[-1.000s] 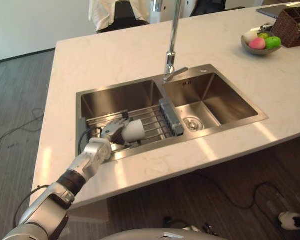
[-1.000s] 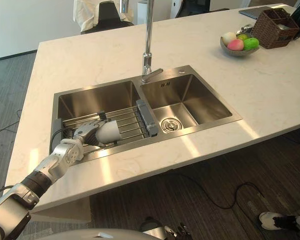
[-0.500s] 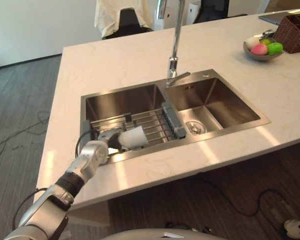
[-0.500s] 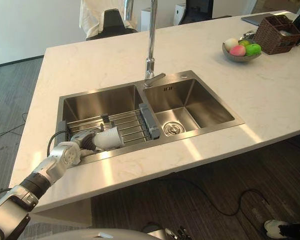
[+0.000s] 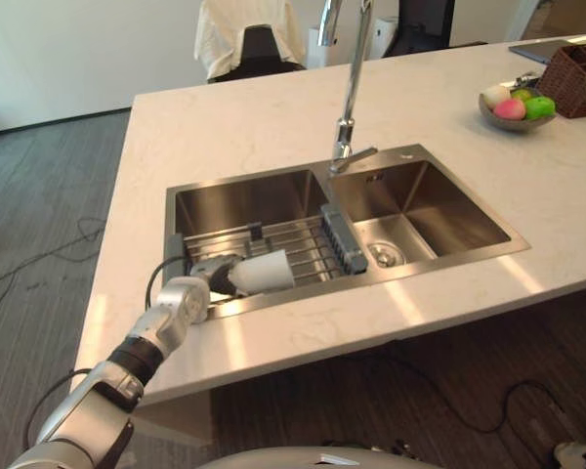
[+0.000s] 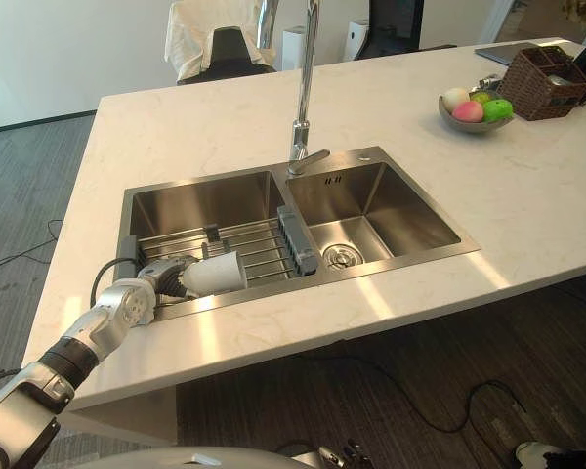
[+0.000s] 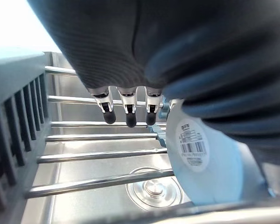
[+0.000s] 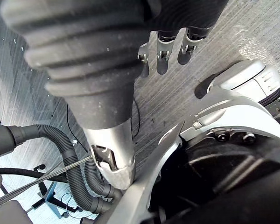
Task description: Walk over to the sink, pick up the cup, carry it to the dishwasher, place the cup inside the dishwasher, then close the dishwasher door
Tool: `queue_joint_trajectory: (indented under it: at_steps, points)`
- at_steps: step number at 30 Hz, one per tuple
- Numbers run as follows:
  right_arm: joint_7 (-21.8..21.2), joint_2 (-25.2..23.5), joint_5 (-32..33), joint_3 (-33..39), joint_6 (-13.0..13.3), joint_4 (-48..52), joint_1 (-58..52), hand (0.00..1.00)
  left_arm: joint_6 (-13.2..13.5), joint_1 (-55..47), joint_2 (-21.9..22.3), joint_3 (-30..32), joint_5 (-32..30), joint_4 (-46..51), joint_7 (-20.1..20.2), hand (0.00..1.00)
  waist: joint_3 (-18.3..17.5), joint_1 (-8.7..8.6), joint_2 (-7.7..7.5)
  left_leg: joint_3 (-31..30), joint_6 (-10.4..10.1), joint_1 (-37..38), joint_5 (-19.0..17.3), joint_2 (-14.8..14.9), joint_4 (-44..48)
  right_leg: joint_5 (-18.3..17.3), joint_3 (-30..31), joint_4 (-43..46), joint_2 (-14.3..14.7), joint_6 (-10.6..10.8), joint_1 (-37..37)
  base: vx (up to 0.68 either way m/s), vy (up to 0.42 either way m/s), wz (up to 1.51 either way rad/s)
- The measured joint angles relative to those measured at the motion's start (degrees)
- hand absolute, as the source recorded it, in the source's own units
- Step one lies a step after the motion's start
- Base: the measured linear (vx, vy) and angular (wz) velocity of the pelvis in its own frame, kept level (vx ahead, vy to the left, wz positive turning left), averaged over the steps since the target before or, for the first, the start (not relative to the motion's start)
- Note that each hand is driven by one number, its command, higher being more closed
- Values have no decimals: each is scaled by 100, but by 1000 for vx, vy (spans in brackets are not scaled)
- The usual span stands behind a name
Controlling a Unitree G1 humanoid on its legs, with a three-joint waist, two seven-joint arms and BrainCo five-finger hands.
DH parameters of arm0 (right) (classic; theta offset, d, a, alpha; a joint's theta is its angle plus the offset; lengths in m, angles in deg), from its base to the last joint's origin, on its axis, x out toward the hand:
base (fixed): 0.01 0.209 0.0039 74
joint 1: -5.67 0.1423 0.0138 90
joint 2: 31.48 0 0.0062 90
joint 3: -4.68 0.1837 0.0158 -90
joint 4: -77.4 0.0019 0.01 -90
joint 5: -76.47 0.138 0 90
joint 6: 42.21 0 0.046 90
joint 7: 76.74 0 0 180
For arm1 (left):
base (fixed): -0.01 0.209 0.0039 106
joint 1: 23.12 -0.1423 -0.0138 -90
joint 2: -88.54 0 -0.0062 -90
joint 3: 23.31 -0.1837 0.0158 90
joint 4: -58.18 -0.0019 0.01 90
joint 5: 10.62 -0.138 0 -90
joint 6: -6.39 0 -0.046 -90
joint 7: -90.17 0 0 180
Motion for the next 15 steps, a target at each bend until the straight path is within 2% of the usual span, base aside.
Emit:
queue_joint_trajectory:
  at_steps: [9, 15]
  points:
    - [-2, 0, 0, -16, 5, -15, 11, 0, 124, 24, -110, -184, 261, 26, -249, 100, -27, -18, -1, -7, 0, 0, 0, 1, 0, 1, -5, 0, 1, -1, 1, 0, 0, 0]
    - [2, 3, 2, -36, 17, -16, 16, 0, 406, -26, -202, -251, 711, 104, -531, 100, -29, -27, 3, -27, -1, 0, 0, 1, 0, 2, -29, -1, 0, -2, 9, 0, 0, 0]
